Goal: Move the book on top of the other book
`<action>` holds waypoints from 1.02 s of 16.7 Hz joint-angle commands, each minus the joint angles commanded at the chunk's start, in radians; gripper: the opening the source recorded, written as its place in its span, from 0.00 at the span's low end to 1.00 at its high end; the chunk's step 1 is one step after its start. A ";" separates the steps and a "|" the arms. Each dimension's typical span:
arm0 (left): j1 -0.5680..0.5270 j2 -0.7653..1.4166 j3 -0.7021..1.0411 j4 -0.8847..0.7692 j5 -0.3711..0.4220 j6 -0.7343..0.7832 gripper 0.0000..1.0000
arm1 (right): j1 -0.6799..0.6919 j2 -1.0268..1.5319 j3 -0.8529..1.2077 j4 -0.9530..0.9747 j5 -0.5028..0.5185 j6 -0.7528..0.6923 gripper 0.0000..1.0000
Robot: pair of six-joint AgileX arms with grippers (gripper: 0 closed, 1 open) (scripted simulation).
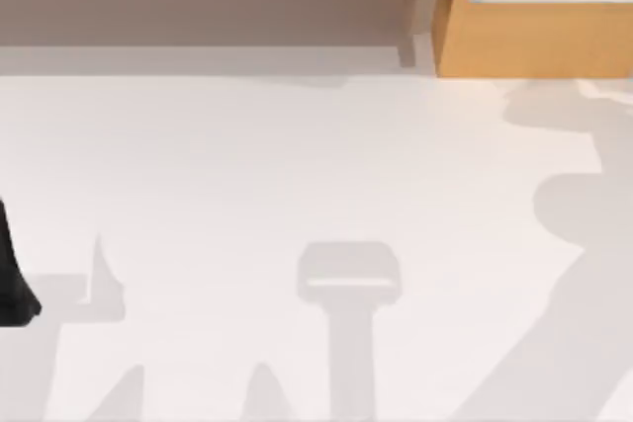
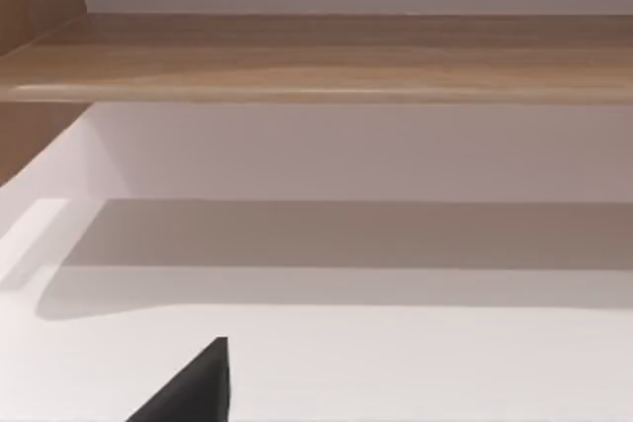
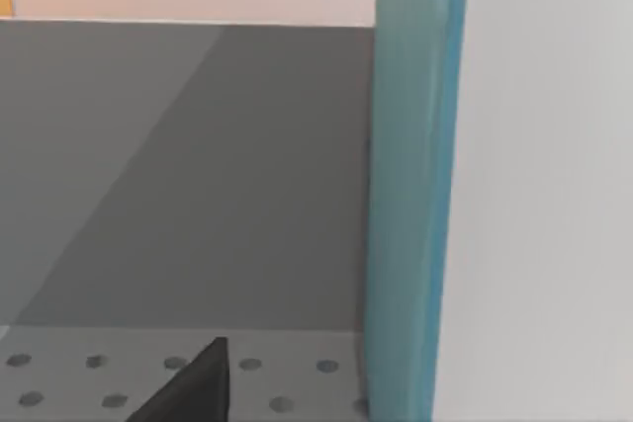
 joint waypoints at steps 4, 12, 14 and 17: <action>0.000 0.000 0.000 0.000 0.000 0.000 1.00 | -0.006 0.018 0.002 0.019 -0.003 0.000 1.00; 0.000 0.000 0.000 0.000 0.000 0.000 1.00 | 0.022 0.101 0.155 -0.051 0.026 -0.001 1.00; 0.000 0.000 0.000 0.000 0.000 0.000 1.00 | 0.023 0.101 0.158 -0.053 0.027 -0.001 1.00; 0.000 0.000 0.000 0.000 0.000 0.000 1.00 | 0.023 0.101 0.158 -0.053 0.027 -0.001 0.92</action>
